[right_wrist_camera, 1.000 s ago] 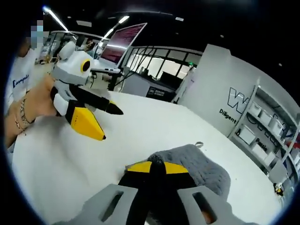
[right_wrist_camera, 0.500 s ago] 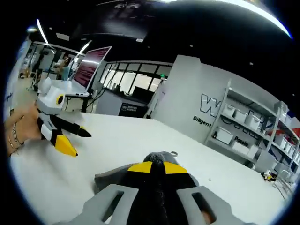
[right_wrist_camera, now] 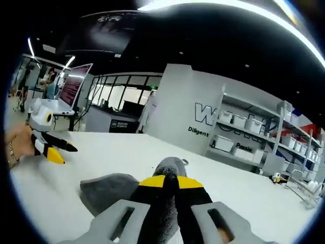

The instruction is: Open the folded towel by lifting each exposed corner and separating the folded layers until the towel lies flat within the target outline without major curled edges

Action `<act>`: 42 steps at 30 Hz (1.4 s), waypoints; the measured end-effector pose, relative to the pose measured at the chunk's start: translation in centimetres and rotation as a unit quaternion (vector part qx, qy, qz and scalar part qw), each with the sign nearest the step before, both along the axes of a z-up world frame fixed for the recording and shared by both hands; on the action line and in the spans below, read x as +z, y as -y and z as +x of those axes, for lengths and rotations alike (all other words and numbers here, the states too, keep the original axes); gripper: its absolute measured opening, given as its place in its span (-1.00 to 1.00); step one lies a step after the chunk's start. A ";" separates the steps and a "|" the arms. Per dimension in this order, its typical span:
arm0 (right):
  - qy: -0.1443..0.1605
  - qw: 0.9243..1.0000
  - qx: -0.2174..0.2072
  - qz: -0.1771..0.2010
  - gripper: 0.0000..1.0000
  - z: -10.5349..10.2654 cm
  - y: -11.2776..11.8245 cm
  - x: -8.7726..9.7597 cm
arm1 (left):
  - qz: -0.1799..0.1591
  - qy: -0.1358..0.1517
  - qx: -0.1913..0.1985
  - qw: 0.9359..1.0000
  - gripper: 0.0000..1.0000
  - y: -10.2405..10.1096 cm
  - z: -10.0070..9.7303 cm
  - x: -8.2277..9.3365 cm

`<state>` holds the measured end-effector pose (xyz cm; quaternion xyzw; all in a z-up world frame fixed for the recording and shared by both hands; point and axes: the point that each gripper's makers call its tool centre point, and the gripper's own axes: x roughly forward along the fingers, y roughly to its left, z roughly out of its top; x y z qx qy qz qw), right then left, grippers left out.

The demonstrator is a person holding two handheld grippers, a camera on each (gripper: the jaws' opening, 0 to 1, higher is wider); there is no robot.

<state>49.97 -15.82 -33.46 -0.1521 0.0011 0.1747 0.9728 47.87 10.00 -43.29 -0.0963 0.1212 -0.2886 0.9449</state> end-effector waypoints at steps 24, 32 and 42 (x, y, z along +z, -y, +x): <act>-0.022 0.996 -0.076 0.029 -0.97 -0.2 9.5 -3.5 | 0.008 -0.005 0.002 1.000 0.81 0.1 0.2 -0.3; -0.064 0.992 -0.106 0.017 -0.97 -0.5 12.6 -6.6 | 0.027 -0.006 -0.007 1.000 0.81 0.7 -0.3 -0.8; -0.123 0.985 -0.117 0.000 -0.96 -1.0 14.7 -10.1 | 0.028 -0.009 -0.003 1.000 0.81 0.2 0.0 -0.8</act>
